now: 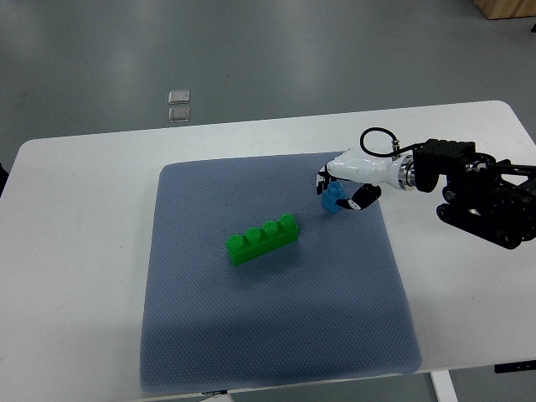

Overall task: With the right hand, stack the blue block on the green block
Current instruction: 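Close the right hand fingers around the blue block, then carry the blue block with the right hand over the green block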

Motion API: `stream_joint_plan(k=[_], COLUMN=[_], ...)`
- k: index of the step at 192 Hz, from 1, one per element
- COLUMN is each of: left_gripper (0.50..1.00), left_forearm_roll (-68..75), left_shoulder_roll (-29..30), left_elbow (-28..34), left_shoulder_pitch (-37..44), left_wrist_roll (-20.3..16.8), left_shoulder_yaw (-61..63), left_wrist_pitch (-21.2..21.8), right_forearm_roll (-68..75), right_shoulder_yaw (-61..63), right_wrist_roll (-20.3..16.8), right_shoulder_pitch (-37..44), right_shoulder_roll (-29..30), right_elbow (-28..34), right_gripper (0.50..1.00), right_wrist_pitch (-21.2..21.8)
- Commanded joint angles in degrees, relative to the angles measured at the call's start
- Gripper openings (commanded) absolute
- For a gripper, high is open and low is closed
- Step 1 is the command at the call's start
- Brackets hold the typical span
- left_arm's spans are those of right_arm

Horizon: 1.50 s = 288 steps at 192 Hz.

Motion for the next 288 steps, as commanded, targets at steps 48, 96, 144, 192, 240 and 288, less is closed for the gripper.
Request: stream_joint_plan(k=[48,96,144,192,240,288], left_gripper=[1.0,1.0,1.0,1.0,1.0,1.0], left_forearm_roll=[-0.03,-0.03,0.06,0.06,-0.03,-0.03], left_shoulder_roll=[0.0,0.0,0.0,0.0,0.0,0.0], left_elbow=[0.0,0.0,0.0,0.0,0.0,0.0], left_shoulder_pitch=[-0.03,0.06,-0.03,0.06,-0.03,-0.03], left_wrist_roll=[-0.01,-0.01,-0.01,-0.01,-0.01,-0.01], left_shoulder_yaw=[0.0,0.0,0.0,0.0,0.0,0.0], left_wrist_pitch=[0.0,0.0,0.0,0.0,0.0,0.0], right_forearm_roll=[0.0,0.0,0.0,0.26,1.49,2.28], right_shoulder_yaw=[-0.44,-0.44,-0.35,0.0,0.96,1.23], right_wrist_roll=[0.01,0.1,0.98,4.58,8.54,9.59], right_shoulder_pitch=[-0.08,-0.08,0.01,-0.08,0.1,0.19], right_shoulder_roll=[0.02,-0.06,-0.33,-0.68,-3.32,-7.97], right_elbow=[0.09,0.18,0.62,1.23,4.93,16.61], right_gripper=[0.58,0.539,0.509,0.509,0.513,0.509], right_wrist_pitch=[-0.03,-0.03,-0.47,-6.63,-8.21,-9.79])
